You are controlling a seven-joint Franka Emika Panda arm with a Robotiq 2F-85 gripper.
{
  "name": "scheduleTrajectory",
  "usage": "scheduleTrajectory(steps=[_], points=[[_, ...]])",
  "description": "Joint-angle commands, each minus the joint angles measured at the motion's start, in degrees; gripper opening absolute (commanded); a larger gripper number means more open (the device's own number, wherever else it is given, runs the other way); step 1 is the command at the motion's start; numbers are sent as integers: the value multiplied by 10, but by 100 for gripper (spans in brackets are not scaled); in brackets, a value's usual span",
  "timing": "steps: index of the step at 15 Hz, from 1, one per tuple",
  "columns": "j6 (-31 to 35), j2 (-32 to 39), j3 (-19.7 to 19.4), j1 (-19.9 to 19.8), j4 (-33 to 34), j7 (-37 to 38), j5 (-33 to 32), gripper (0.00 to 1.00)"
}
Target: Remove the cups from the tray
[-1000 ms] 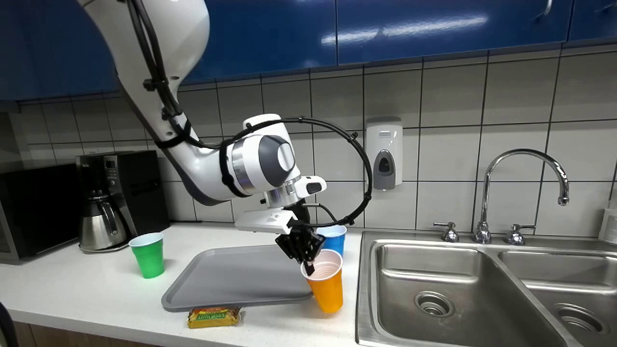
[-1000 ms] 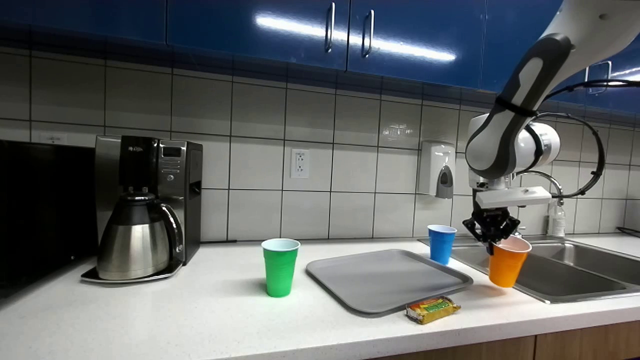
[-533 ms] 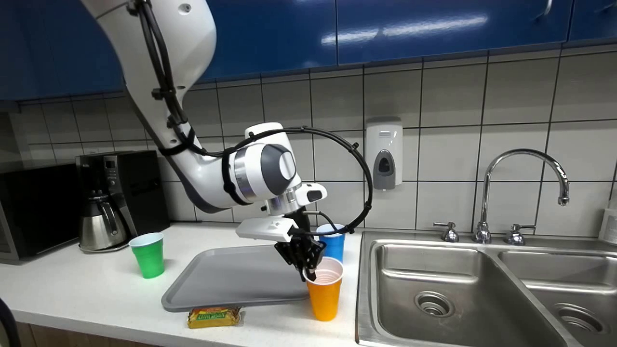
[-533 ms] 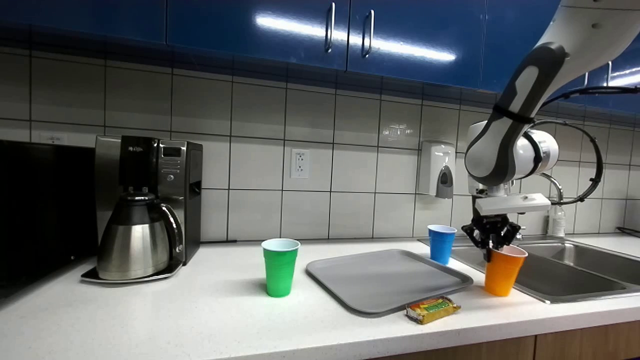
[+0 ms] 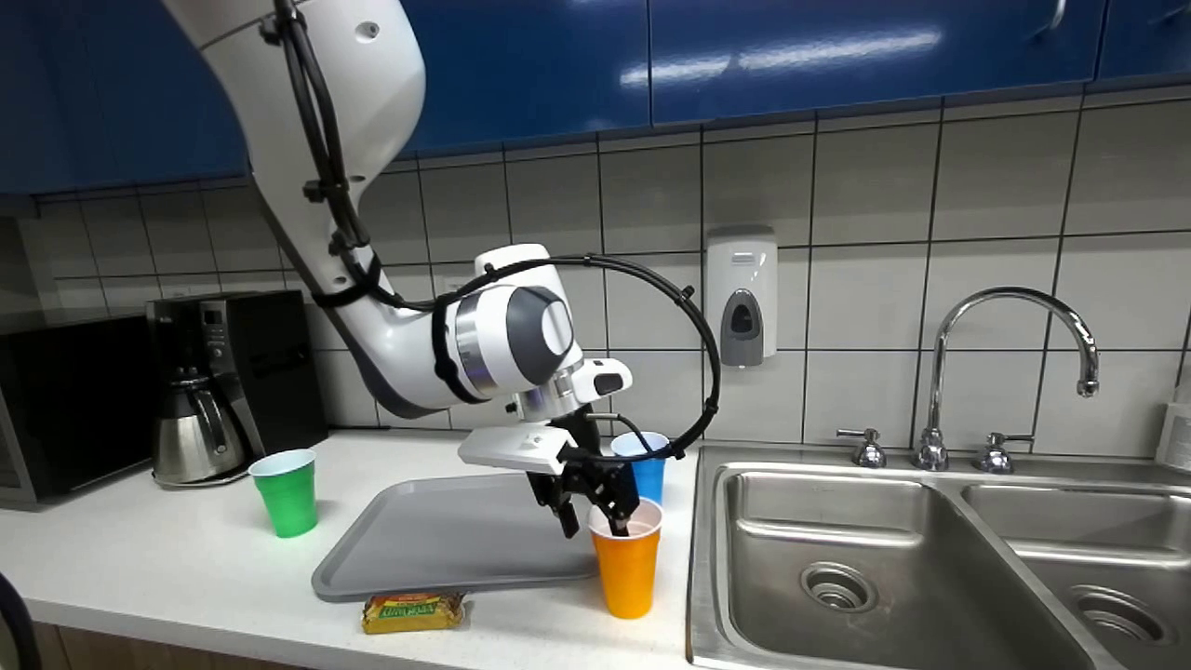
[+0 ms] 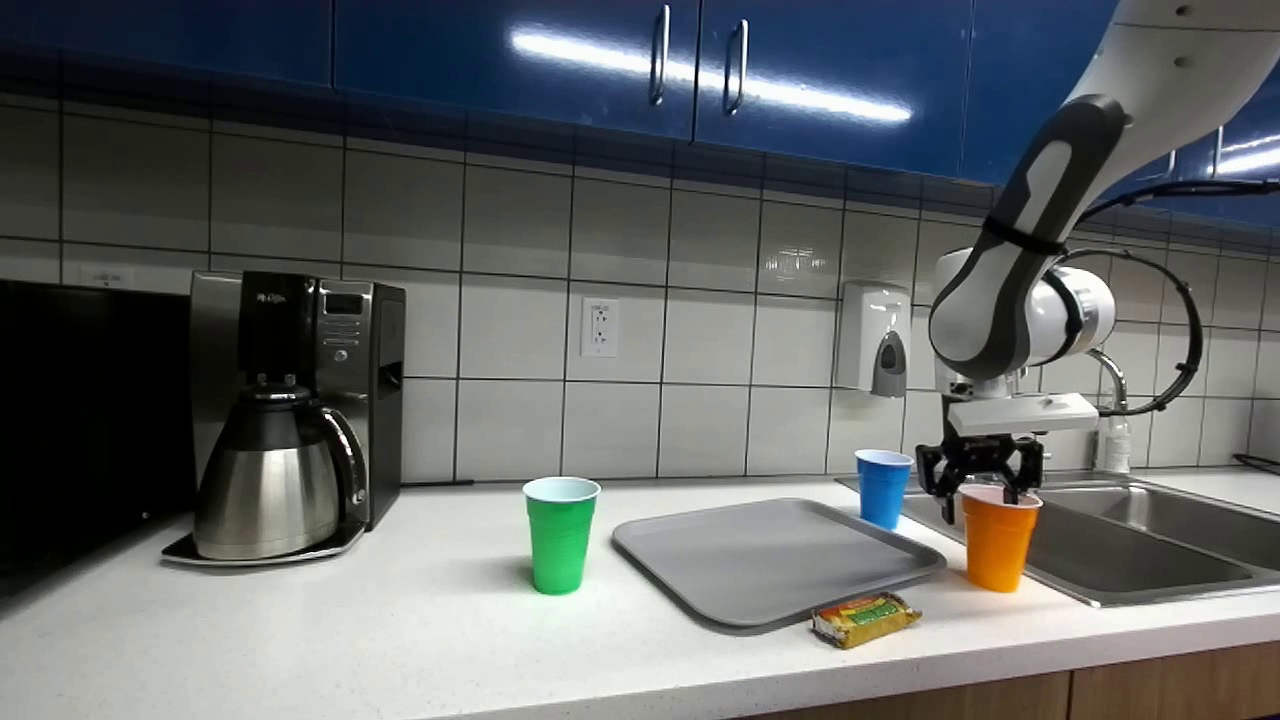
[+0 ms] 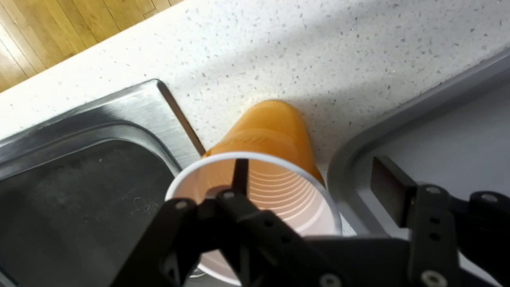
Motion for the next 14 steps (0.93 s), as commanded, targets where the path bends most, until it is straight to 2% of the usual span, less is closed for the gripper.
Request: scheduleTrajectory(steps=[1,14], points=[[7,5,-4,3,10,23,-15,100],[-1,-29,3,18,16,64,-40,100]])
